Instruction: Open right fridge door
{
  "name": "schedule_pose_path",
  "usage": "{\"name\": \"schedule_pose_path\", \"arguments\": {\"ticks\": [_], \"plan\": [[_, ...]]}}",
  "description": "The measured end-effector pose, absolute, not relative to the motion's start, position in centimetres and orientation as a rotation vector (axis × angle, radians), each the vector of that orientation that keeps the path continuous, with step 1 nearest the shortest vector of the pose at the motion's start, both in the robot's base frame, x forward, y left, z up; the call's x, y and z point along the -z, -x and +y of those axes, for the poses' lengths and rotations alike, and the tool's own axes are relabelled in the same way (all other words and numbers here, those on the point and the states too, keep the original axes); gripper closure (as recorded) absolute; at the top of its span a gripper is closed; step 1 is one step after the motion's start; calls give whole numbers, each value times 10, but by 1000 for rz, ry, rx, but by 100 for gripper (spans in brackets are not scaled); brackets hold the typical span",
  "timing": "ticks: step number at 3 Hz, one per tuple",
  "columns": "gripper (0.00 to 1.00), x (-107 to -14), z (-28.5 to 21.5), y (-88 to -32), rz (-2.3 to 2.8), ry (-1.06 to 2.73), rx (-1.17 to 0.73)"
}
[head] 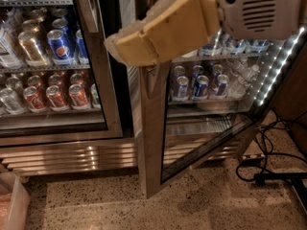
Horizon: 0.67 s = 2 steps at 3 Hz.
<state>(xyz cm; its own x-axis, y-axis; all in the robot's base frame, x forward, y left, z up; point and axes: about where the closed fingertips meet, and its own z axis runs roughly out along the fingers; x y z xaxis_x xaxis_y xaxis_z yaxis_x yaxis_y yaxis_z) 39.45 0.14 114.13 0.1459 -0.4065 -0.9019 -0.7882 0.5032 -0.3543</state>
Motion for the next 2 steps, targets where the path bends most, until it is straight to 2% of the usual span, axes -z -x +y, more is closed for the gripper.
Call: {"name": "schedule_pose_path", "arguments": {"ticks": [2], "plan": [[0,-1141,1,-394,1473,1097,-375]]}}
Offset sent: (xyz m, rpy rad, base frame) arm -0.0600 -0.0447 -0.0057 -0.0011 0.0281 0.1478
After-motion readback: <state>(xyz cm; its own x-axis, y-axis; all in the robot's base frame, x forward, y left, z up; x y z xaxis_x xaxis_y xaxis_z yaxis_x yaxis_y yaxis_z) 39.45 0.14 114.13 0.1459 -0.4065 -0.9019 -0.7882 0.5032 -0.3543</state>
